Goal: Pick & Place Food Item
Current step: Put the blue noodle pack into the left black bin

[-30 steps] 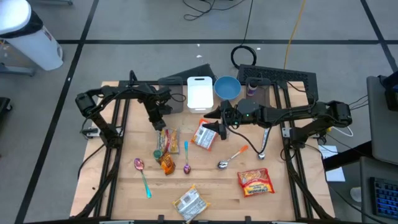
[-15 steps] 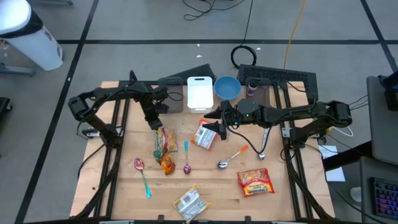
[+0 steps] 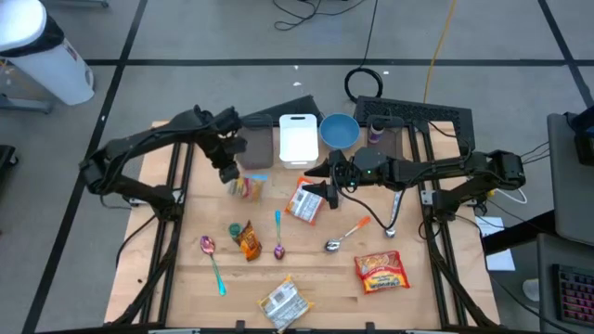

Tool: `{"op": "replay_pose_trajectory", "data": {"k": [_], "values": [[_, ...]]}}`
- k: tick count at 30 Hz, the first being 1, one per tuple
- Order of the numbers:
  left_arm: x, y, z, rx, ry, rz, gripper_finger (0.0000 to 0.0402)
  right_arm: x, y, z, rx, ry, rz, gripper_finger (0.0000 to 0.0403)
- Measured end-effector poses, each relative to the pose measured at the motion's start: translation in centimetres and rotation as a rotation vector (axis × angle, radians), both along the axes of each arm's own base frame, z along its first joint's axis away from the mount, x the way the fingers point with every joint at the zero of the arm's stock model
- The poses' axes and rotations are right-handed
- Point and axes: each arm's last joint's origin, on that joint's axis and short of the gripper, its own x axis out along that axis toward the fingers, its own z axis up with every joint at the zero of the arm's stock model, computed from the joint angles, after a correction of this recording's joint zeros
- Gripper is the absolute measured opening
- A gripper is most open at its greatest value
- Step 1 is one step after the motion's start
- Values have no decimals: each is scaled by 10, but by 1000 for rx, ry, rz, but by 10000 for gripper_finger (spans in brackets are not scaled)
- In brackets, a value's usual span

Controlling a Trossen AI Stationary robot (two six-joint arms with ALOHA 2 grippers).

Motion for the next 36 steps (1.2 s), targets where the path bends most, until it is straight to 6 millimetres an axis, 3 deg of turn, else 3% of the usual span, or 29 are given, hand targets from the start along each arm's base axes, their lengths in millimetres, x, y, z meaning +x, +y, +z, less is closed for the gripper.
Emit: {"op": "replay_pose_trajectory", "data": {"k": [12, 24, 36], "values": [[22, -12, 53, 135, -125, -39, 2, 0, 0, 0, 0, 1, 0, 254], [32, -27, 119, 277, -327, -77, 1, 0, 0, 2, -2, -18, 0, 254], [40, -36, 139, 297, -459, -99, 1, 1, 0, 15, -21, -154, 9, 254]]}}
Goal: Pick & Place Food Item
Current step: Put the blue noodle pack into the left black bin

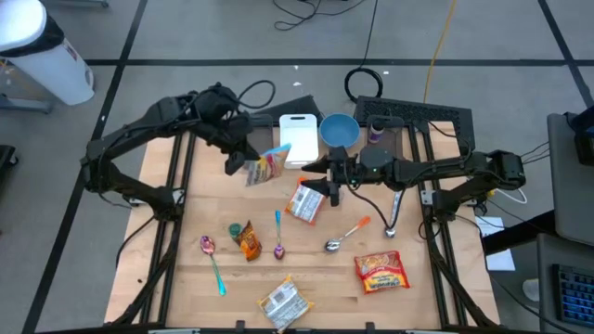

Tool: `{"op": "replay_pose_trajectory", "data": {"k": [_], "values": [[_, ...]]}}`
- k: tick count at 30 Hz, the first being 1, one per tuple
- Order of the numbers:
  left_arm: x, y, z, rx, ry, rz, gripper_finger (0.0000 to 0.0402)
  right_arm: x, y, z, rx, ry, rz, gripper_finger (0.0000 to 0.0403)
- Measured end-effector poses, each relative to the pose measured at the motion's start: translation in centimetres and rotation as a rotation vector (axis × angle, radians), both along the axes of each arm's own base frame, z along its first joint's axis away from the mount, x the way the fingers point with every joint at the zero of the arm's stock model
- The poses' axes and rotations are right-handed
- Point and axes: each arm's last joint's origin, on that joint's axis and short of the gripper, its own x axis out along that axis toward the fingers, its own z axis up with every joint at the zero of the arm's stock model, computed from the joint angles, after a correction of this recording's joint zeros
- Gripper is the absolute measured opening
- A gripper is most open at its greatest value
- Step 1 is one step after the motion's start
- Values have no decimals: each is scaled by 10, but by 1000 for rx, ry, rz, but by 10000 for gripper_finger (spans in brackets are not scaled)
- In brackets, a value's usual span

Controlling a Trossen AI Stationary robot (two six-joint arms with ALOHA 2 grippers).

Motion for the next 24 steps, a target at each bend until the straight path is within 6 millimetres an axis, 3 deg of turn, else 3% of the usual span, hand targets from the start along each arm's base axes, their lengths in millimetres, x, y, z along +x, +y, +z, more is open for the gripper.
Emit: {"op": "replay_pose_trajectory", "data": {"k": [17, 24], "values": [[15, -17, 7, -22, -96, -64, 1, -5, -32, 0, -1, 3, 13, 254], [23, -21, 7, -19, -135, -98, 1, -7, -40, 9, -7, -87, -13, 254]]}}
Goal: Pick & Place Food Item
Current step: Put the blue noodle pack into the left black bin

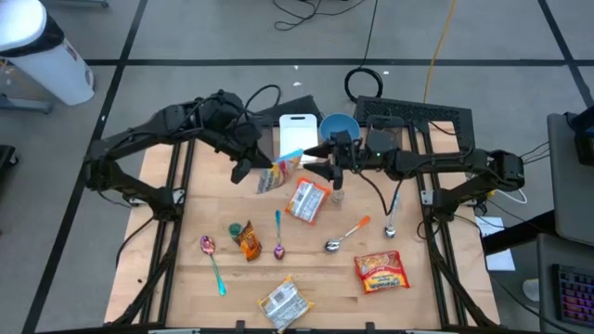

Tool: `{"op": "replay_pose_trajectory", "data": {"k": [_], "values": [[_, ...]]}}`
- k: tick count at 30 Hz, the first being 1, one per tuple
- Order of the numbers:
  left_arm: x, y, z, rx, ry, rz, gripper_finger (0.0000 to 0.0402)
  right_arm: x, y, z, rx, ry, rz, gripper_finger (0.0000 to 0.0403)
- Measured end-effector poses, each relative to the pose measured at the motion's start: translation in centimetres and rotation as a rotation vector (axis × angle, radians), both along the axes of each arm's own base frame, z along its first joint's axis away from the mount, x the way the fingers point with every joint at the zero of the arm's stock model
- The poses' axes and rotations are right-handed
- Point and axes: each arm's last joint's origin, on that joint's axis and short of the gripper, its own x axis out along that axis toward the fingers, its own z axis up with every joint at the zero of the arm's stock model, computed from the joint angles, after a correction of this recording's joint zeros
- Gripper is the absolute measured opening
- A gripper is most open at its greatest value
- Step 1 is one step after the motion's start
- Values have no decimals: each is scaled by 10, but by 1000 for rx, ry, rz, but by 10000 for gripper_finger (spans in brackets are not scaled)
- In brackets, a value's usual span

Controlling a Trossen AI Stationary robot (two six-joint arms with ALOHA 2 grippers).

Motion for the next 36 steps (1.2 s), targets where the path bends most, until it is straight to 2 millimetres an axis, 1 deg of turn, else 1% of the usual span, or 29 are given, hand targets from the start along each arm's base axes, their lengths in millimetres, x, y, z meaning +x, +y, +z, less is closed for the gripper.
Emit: {"op": "replay_pose_trajectory", "data": {"k": [4, 9, 14, 20, 33, 36], "values": [[5, 0, -2, -19, -5, -11, 1, -1, -5, 0, 15, 0, -15, 254], [12, 0, -3, -27, -19, -25, 1, -1, -3, 5, 20, -47, 43, 254], [15, 1, -6, -31, -10, -25, 1, -2, -2, 4, 39, -43, 64, 254], [21, 2, -6, -26, -40, -27, 1, -1, -2, 4, 43, -43, 68, 254], [22, 2, -6, -15, -39, -15, 2, -1, -2, 3, 48, -28, 69, 253], [22, 3, -6, -12, -39, -12, 1, -1, -2, 3, 49, -27, 69, 247]]}}
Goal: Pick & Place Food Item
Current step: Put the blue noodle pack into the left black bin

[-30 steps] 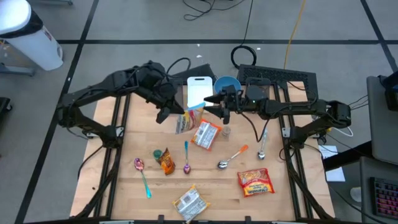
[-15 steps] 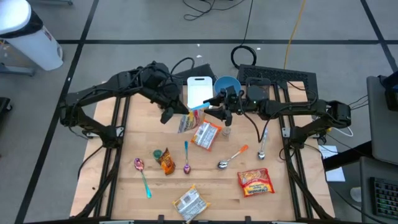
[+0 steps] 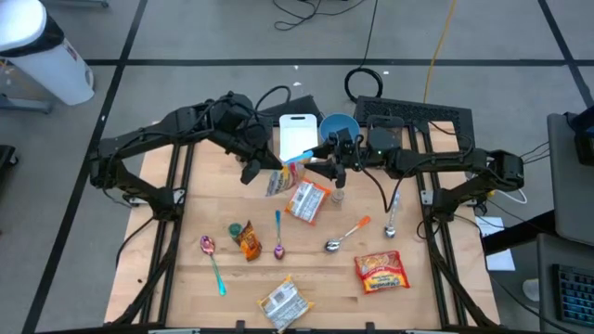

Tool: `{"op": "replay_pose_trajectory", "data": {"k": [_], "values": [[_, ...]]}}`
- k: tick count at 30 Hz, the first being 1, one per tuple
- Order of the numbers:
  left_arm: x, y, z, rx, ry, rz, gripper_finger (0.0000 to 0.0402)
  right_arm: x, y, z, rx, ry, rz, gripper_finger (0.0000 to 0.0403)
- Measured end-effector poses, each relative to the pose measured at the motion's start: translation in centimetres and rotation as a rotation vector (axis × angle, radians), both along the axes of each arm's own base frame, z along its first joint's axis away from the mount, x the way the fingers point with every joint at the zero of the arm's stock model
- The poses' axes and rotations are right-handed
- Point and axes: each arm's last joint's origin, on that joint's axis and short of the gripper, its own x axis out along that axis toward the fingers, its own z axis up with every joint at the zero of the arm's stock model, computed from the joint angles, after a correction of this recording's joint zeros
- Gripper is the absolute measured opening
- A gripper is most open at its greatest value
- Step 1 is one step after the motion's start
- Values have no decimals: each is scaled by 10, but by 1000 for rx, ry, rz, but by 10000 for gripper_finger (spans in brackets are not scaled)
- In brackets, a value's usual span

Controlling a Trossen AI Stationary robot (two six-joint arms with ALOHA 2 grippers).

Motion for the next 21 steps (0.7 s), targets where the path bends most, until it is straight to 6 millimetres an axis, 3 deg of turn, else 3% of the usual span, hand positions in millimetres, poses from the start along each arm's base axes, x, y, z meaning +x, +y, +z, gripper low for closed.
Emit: {"op": "replay_pose_trajectory", "data": {"k": [21], "values": [[0, 0, 0, 8, -1, 11, 4, 0, 1, -1, -10, 11, 24, 71]]}}
